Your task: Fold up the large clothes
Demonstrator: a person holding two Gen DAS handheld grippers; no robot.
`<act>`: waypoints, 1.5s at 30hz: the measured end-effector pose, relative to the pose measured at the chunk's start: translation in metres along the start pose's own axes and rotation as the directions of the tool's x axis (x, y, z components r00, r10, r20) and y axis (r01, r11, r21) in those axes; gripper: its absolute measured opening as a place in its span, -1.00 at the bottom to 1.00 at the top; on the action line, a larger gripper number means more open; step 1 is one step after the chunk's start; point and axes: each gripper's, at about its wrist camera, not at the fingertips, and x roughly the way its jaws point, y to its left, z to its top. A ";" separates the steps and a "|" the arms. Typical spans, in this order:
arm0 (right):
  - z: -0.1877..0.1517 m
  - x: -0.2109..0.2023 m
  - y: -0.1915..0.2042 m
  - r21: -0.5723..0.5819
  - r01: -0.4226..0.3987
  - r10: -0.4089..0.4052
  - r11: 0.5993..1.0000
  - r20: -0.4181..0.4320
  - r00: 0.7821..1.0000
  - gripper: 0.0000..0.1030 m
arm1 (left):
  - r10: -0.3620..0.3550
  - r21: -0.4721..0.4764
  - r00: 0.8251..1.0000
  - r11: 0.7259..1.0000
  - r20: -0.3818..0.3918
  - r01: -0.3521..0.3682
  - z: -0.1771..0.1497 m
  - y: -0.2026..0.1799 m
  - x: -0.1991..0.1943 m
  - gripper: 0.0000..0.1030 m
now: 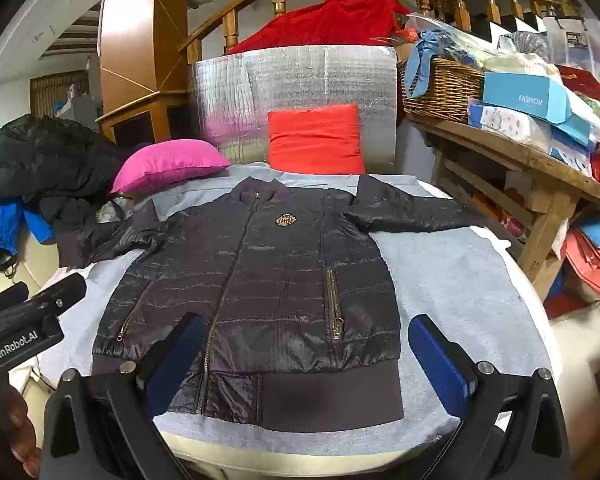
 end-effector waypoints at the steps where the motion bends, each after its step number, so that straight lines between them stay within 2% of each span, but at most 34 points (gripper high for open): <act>1: 0.000 0.000 0.000 -0.001 -0.002 0.002 1.000 -0.001 1.000 1.00 | -0.007 -0.009 1.000 1.000 -0.002 0.007 0.005 0.003 0.001 1.00; 6: 0.003 0.001 0.006 -0.031 0.006 -0.006 0.999 0.004 1.000 1.00 | -0.001 -0.003 0.999 1.000 0.032 0.001 0.003 0.005 -0.006 1.00; 12: 0.000 -0.006 0.015 -0.052 0.012 -0.012 0.999 0.014 1.000 1.00 | 0.018 -0.012 1.000 1.000 -0.005 -0.018 0.000 0.007 0.001 1.00; 14: -0.001 -0.005 0.016 -0.054 0.013 -0.013 0.998 0.013 1.000 1.00 | 0.033 -0.006 0.999 0.999 -0.001 -0.033 -0.002 0.007 0.001 1.00; 45: -0.002 -0.008 0.018 -0.056 0.019 -0.018 0.998 0.007 1.000 1.00 | 0.025 -0.010 1.000 1.000 -0.001 -0.025 -0.005 0.009 -0.004 1.00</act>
